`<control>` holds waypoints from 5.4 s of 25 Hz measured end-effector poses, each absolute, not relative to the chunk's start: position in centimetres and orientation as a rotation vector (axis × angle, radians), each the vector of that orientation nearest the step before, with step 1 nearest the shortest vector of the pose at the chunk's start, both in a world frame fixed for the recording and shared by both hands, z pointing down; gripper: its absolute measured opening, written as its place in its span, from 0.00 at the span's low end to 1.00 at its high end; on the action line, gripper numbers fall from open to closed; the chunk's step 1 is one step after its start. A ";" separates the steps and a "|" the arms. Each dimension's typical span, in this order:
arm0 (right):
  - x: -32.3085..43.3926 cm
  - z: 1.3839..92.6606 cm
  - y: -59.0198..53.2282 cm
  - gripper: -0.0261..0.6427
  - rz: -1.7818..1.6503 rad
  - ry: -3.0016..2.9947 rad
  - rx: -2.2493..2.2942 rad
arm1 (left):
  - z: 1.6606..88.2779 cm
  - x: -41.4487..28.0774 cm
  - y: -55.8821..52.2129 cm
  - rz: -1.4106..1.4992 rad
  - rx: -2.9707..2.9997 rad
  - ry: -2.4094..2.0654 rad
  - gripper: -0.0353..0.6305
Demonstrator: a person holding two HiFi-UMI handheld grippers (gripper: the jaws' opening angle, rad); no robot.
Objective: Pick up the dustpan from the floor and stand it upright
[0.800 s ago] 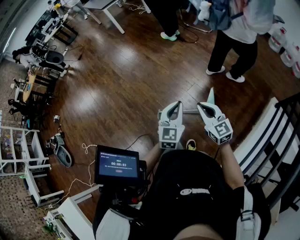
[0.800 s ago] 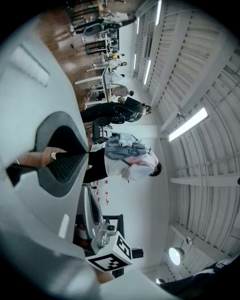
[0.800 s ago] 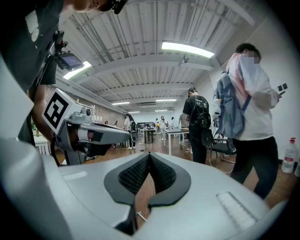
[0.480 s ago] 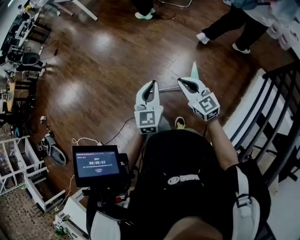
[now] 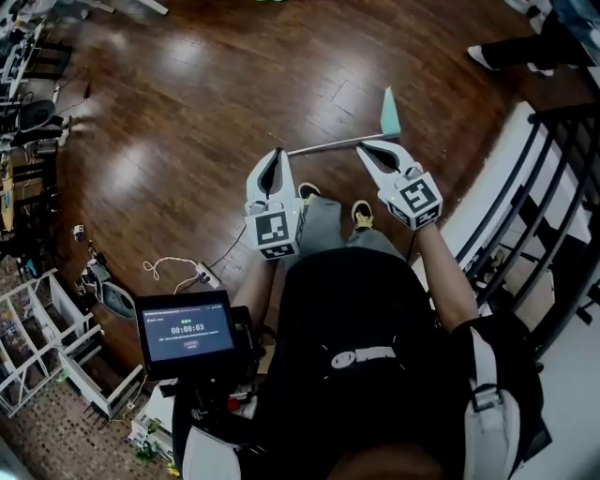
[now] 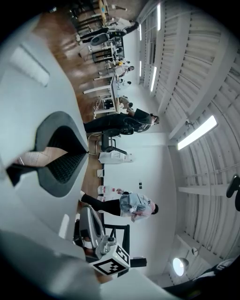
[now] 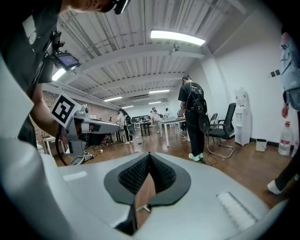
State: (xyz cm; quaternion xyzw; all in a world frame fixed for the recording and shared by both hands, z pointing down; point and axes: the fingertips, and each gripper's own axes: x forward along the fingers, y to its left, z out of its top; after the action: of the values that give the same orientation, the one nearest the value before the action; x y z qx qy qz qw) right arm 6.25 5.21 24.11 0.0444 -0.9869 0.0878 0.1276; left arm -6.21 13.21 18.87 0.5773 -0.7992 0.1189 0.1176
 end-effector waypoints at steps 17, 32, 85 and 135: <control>-9.3 28.6 7.7 0.04 0.099 -2.676 -0.167 | 27.0 -21.5 15.6 0.243 1.497 -2.289 0.08; -14.5 58.1 8.5 0.05 0.211 -2.364 -0.470 | 50.6 -23.1 18.7 0.310 1.234 -2.169 0.08; -10.3 67.2 -1.1 0.17 0.056 -2.414 -0.250 | 46.4 -21.9 10.6 0.170 1.482 -2.211 0.08; 14.0 64.8 3.7 0.31 0.360 -2.409 0.104 | 39.4 0.0 2.1 0.426 2.027 -1.896 0.08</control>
State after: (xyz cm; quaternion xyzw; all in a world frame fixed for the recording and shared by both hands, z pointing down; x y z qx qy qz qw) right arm 14.02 3.73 64.80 0.0402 -0.9276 0.1387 0.3446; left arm 0.03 2.14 39.38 0.7118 -0.6659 0.1495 0.1659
